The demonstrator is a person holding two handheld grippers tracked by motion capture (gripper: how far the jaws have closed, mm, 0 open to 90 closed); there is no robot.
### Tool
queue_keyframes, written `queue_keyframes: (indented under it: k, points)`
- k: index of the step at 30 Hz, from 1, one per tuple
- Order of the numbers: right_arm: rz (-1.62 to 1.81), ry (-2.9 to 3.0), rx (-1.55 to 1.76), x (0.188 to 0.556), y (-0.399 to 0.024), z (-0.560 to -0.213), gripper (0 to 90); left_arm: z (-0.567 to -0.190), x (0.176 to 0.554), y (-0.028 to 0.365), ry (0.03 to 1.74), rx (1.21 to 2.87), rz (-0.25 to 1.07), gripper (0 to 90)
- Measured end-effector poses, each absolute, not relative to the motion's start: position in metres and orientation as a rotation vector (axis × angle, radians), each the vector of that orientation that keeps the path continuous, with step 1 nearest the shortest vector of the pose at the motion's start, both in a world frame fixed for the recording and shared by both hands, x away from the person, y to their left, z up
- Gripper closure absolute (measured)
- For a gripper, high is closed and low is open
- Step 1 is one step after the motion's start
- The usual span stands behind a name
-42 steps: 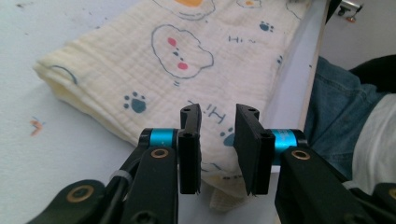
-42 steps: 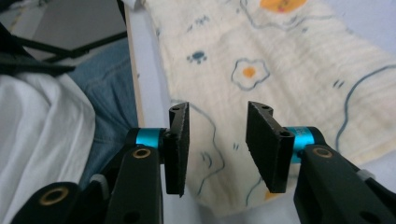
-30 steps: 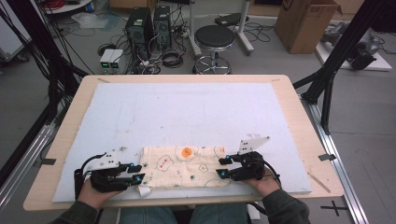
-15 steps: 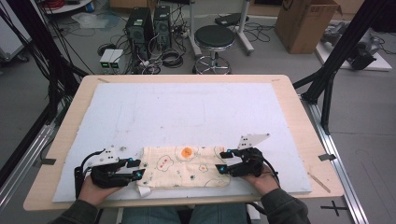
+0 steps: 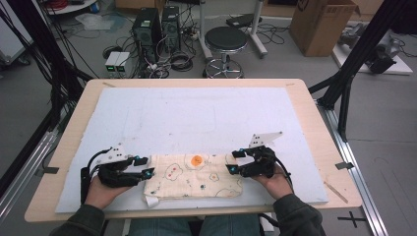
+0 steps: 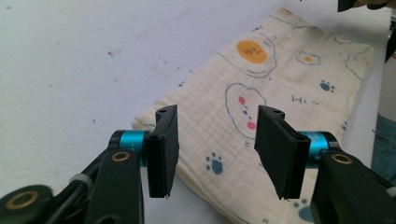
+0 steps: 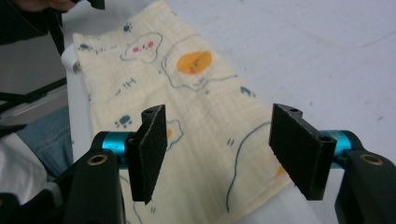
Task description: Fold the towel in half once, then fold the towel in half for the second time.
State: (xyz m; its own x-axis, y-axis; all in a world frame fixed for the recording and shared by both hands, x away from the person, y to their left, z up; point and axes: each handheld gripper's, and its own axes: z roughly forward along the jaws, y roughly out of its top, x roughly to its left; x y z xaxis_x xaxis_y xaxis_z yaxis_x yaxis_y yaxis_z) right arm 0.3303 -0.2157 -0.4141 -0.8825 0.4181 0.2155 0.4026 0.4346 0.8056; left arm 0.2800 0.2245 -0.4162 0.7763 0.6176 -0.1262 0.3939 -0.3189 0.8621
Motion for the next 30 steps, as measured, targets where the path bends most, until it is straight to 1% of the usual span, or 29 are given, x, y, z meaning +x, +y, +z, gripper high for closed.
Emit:
queue_keyframes:
  k: [12, 18, 23, 26, 30]
  points:
    - [1.47, 2.624, 0.753, 0.35, -0.201, -0.407, 36.9, -0.406, 0.3, 0.211, 0.761, 1.946, 0.295, 47.0]
    - [1.456, 2.615, 0.774, 0.358, -0.198, -0.406, 39.4, -0.408, 0.306, 0.212, 0.795, 1.936, 0.318, 46.7]
    - [1.433, 2.62, 0.807, 0.367, -0.199, -0.41, 44.6, -0.41, 0.313, 0.214, 0.848, 1.923, 0.373, 46.3]
    - [1.407, 2.636, 0.83, 0.371, -0.201, -0.413, 52.2, -0.413, 0.319, 0.216, 0.882, 1.905, 0.357, 47.5]
    - [1.364, 2.657, 0.871, 0.376, -0.201, -0.418, 54.2, -0.419, 0.327, 0.217, 0.915, 1.901, 0.331, 47.7]
